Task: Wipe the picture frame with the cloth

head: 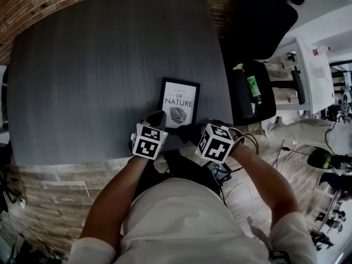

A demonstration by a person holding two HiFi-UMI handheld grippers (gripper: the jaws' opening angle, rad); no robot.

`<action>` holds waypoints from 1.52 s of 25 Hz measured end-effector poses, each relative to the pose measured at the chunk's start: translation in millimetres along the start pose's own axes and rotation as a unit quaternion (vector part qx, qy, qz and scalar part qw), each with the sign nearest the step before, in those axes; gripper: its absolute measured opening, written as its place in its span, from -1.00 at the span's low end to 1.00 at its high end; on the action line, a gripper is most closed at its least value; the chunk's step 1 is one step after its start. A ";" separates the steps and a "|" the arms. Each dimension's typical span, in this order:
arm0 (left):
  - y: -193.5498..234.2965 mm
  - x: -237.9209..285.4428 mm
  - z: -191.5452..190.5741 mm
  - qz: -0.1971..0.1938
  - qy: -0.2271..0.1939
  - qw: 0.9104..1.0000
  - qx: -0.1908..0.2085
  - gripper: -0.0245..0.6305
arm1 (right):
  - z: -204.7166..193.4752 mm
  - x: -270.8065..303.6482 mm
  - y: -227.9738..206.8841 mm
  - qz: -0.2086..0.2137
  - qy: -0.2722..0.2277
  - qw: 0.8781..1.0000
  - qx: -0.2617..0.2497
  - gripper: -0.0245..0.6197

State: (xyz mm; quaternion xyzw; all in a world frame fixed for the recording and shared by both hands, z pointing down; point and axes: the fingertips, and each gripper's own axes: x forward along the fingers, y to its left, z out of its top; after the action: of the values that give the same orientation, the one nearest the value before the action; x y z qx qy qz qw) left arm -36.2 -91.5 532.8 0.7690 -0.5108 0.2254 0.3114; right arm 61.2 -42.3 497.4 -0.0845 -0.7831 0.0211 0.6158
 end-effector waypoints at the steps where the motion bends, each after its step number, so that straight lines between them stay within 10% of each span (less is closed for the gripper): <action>1: -0.1 0.6 -1.3 0.001 0.003 1.000 0.005 -0.91 | 3.1 -4.3 -12.5 -0.012 -0.010 1.000 0.007 -0.58; 13: 5.9 10.6 26.1 -0.004 0.027 0.998 0.050 -0.90 | 38.1 -19.3 -165.4 -0.132 -0.019 0.991 -0.011 -0.58; 19: 16.3 24.8 30.5 -0.006 0.052 0.997 0.063 -0.90 | 62.1 -0.8 -204.7 -0.161 0.025 0.981 -0.107 -0.58; 38: 22.9 23.0 32.4 0.000 0.005 1.000 0.013 -0.91 | 88.6 28.9 -201.7 -0.034 0.125 0.950 -0.284 -0.60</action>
State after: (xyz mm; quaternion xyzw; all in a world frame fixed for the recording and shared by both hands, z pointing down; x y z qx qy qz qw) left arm -47.8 -135.7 530.9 0.7721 -0.5060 0.2356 0.3039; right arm -52.5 -230.1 531.5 -0.2312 -0.6762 -0.2334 0.6594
